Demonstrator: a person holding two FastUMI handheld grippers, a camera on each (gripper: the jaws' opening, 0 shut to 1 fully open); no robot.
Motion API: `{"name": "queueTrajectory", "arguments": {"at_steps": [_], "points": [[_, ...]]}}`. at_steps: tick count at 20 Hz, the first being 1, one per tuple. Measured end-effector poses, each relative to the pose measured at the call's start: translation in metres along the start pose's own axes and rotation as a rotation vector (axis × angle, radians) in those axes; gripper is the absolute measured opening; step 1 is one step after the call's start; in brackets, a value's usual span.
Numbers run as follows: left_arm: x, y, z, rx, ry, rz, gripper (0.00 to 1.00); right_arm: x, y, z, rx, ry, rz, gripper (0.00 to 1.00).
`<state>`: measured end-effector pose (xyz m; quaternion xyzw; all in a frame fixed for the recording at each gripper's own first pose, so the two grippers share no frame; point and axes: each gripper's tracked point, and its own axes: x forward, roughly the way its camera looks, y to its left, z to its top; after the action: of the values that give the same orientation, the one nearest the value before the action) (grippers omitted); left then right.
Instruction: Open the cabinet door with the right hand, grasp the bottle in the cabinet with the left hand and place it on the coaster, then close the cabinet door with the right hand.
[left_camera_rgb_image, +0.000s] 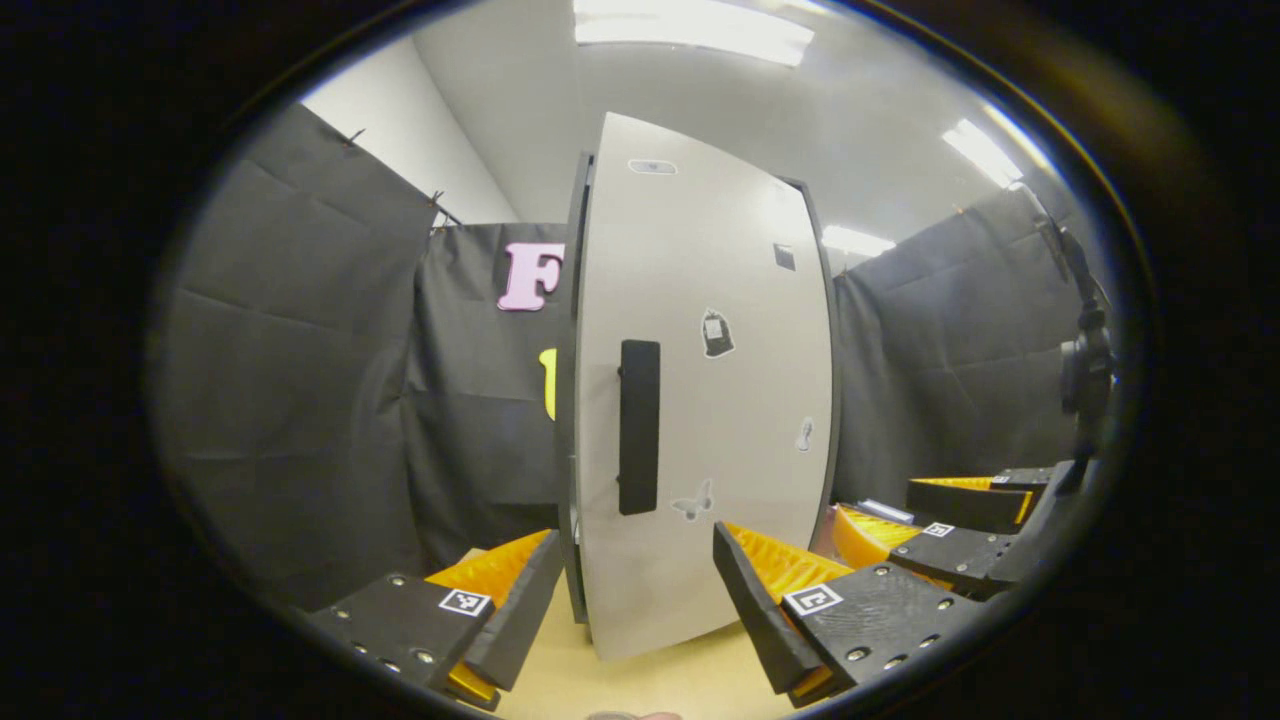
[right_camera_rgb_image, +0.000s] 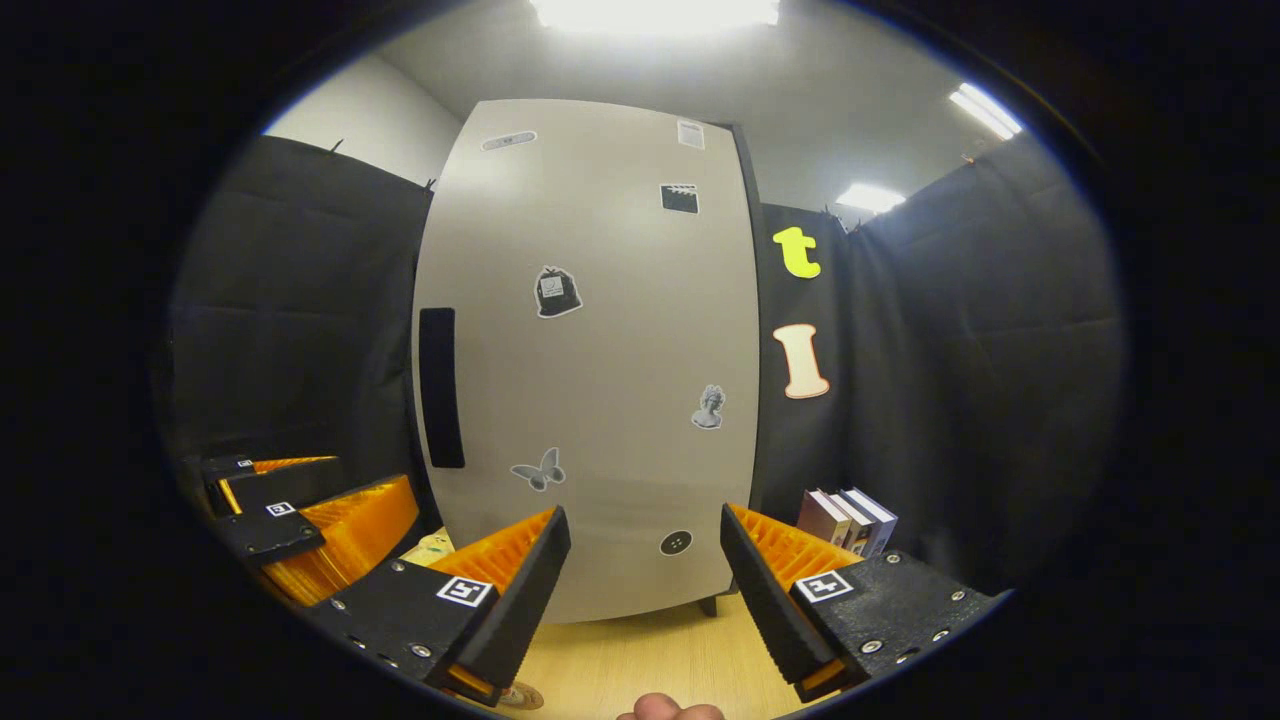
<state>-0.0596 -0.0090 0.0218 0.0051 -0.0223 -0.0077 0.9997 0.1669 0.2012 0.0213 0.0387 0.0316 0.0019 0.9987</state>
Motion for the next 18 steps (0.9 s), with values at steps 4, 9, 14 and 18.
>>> {"name": "queueTrajectory", "arguments": {"at_steps": [4,9,14,18], "points": [[0.006,-0.010,0.002,0.013,-0.021,-0.010,0.91,-0.002,-0.006,0.004,0.023,-0.003,-0.021,0.94],[0.009,-0.017,0.004,0.033,-0.019,-0.027,0.90,-0.002,-0.007,-0.003,0.028,0.010,-0.033,0.94],[0.006,-0.015,0.003,0.033,-0.012,0.001,0.92,-0.005,-0.006,0.003,0.014,-0.015,-0.044,0.94],[0.009,-0.019,-0.002,0.020,0.004,-0.012,0.90,-0.004,-0.008,0.006,0.005,-0.022,-0.050,0.94]]}}
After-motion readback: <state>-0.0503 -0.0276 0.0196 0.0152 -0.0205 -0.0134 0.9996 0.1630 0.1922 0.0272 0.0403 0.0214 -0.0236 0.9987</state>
